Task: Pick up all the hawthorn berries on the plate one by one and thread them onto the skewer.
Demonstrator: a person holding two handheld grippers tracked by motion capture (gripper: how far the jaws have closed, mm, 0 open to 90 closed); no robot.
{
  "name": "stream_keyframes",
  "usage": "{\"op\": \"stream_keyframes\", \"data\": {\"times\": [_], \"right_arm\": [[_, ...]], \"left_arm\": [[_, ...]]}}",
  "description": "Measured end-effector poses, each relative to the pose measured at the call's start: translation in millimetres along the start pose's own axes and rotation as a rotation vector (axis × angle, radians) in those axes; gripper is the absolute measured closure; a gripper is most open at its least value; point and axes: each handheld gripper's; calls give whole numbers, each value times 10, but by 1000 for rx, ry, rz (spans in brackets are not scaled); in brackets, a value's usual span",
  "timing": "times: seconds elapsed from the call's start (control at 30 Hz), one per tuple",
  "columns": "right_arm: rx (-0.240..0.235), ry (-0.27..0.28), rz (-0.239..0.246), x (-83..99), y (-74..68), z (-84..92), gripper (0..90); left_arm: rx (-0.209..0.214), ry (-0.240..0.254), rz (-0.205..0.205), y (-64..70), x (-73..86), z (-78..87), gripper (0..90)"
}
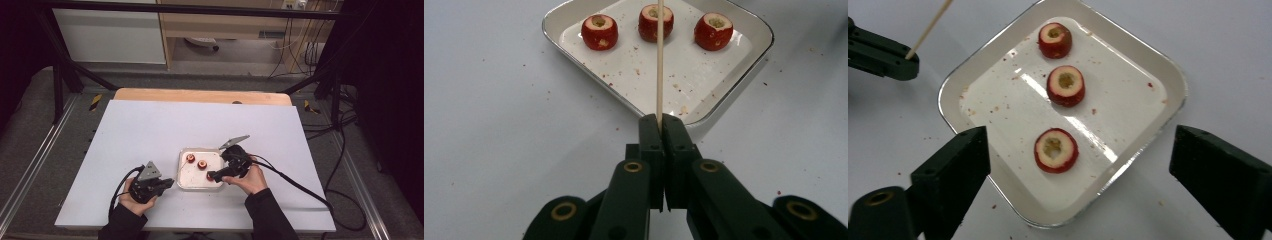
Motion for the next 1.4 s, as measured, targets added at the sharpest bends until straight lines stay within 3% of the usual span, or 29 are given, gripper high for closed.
{"op": "stream_keyframes", "data": {"times": [0.03, 0.07, 0.2, 0.57, 1.0, 1.4], "right_arm": [[0, 0, 0, 0, 0, 0, 154], [-12, -41, 0, -38, -11, -43, 195], [-37, -106, 1, -114, -37, -133, 270], [-46, -241, 10, -223, -35, -317, 457], [-50, -303, -12, -215, -4, -424, 591], [-56, -317, -36, -220, 13, -432, 608]], "left_arm": [[2, 0, 1, 0, 0, 1, 883], [3, 0, 1, 0, -1, 1, 883], [4, 1, 1, -1, -3, -1, 883], [5, 7, -1, 2, -8, 11, 883], [4, -1, -6, 8, -10, 3, 883], [5, 1, -9, 18, -13, 7, 883]]}}
Point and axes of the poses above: each handheld gripper's, and its own axes: z roughly backward along the jaws, x roughly out of its underside, y roughly to its right, and after that the axes turned 4 degrees about -y, right-handed
